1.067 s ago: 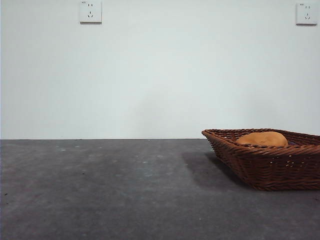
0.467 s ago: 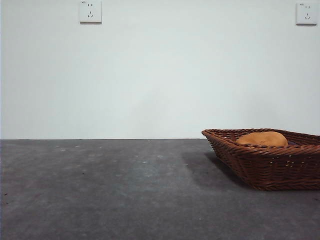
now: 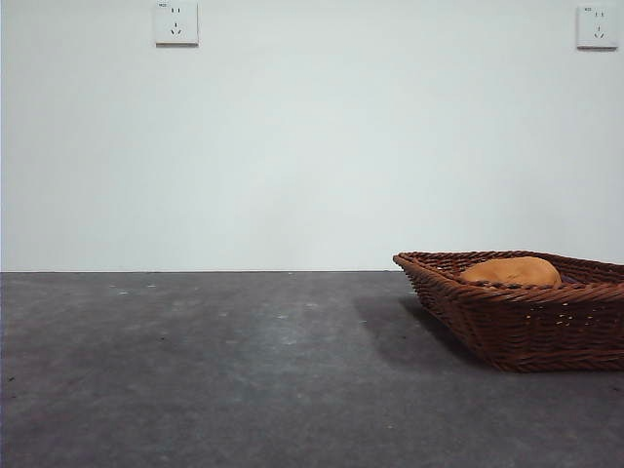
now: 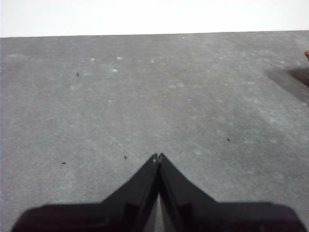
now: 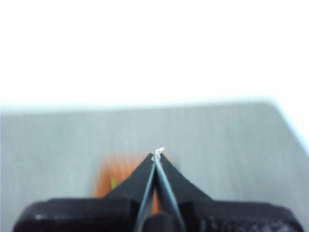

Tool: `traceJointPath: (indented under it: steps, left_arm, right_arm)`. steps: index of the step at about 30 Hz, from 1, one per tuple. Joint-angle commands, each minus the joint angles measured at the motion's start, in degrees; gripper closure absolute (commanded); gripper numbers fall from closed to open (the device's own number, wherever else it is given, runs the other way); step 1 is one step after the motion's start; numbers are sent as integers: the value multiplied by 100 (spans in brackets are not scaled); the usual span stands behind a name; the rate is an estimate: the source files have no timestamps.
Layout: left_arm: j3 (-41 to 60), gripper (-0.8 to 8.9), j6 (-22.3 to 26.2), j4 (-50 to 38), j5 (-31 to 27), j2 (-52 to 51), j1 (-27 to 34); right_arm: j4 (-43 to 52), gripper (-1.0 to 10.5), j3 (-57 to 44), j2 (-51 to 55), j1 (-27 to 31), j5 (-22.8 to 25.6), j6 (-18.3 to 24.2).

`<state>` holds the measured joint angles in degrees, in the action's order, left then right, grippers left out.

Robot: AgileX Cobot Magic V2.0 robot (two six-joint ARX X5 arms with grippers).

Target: Help me put the vegetables on the table into the basket

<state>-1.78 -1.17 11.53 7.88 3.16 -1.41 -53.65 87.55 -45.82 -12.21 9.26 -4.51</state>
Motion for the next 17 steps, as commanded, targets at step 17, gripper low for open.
traceJointPath:
  steps: [17]
  left_arm:
    - [57, 817, -55, -39, 2, 2, 17]
  right_arm:
    - [3823, 946, -6616, 3827, 855, 723, -11]
